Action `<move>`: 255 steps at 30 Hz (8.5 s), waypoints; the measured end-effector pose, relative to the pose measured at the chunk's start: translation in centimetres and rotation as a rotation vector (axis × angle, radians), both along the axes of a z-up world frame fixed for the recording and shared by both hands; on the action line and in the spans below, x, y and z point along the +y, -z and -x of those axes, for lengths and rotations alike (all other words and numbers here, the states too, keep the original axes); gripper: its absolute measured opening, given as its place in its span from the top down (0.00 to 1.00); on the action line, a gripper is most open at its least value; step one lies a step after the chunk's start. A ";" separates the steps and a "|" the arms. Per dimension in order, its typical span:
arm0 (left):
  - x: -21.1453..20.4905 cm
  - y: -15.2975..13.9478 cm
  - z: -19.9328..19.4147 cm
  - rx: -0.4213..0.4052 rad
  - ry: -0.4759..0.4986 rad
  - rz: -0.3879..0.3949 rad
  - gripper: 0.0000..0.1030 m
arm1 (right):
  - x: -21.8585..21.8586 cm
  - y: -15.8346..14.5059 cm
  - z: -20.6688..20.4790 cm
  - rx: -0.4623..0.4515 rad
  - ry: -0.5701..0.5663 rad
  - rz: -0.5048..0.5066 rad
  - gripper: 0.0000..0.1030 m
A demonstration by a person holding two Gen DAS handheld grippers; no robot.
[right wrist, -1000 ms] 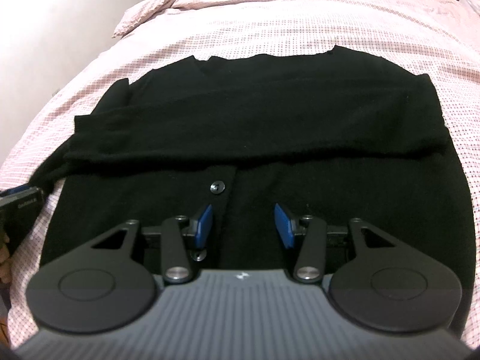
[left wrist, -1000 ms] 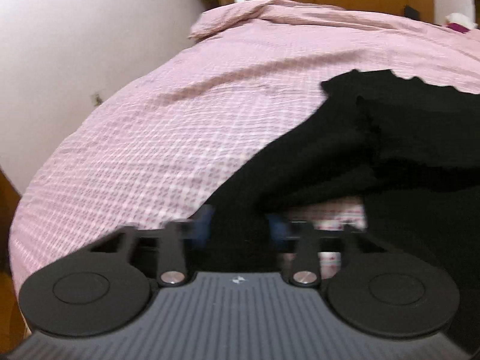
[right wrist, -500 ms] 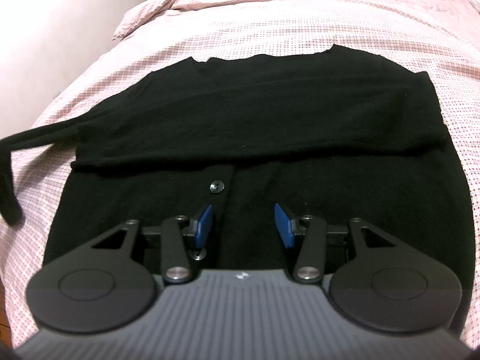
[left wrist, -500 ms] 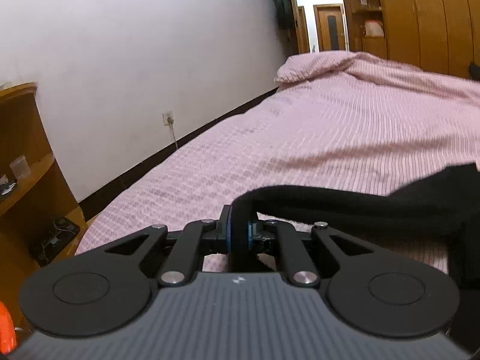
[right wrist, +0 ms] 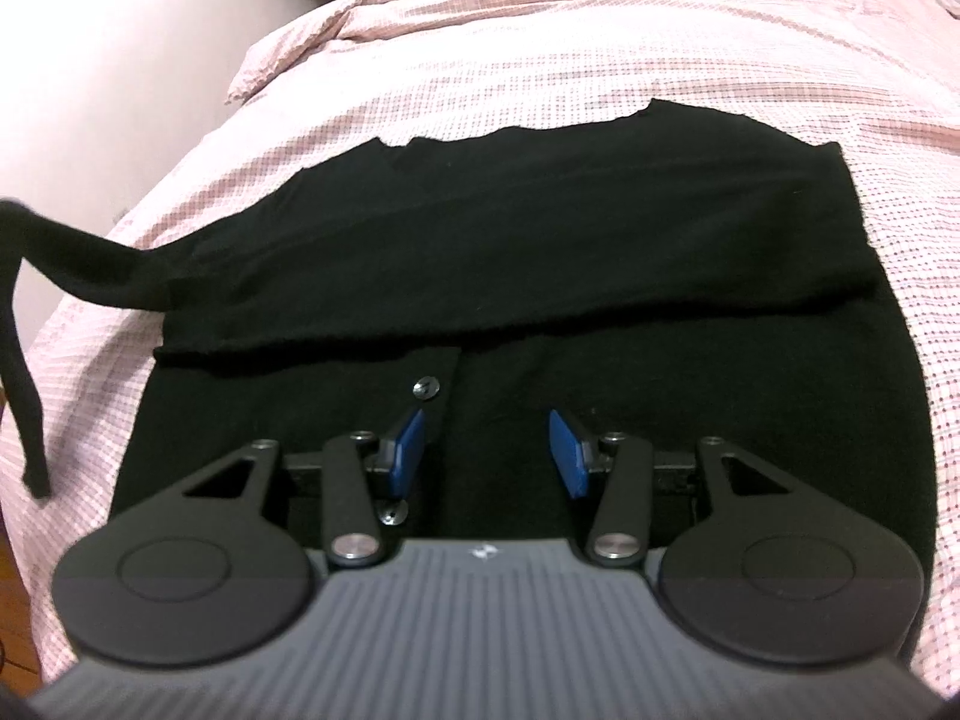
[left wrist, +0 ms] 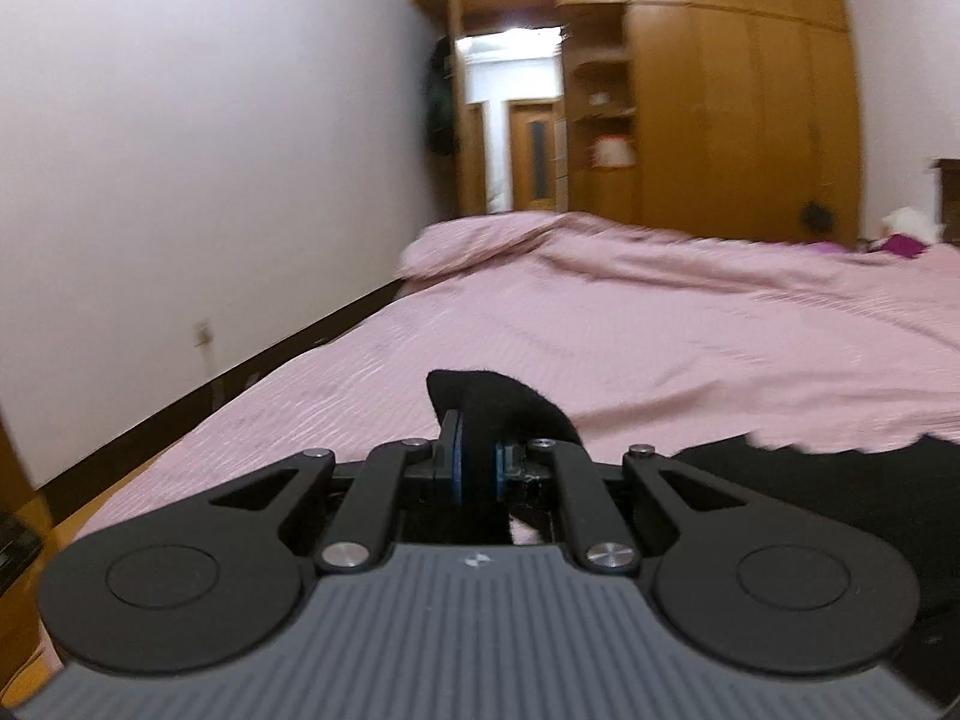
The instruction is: Fold small clothes
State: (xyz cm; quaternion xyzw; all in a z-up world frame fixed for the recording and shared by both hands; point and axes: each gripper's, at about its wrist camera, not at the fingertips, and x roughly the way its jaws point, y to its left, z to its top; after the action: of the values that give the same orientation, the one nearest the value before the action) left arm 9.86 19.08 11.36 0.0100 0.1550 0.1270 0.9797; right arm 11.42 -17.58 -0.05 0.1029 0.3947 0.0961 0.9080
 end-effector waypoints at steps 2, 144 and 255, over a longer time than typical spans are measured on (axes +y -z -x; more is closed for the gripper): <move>-2.1 -0.8 0.1 -0.009 0.056 -0.003 0.89 | -0.5 -0.2 0.2 -0.007 0.011 -0.007 0.53; -2.2 7.6 -0.2 0.424 -0.019 0.112 0.28 | 2.9 -11.1 -5.0 -0.288 -0.183 0.024 0.94; -5.8 11.0 -16.6 0.284 -0.025 0.130 0.71 | -13.4 -0.6 -8.8 -0.139 0.043 0.177 0.63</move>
State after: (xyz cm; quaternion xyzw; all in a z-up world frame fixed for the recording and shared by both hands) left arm 26.45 13.31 0.36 -0.0376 0.3001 0.1262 0.9448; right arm 20.21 -30.98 0.52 0.0238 0.3356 0.0481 0.9405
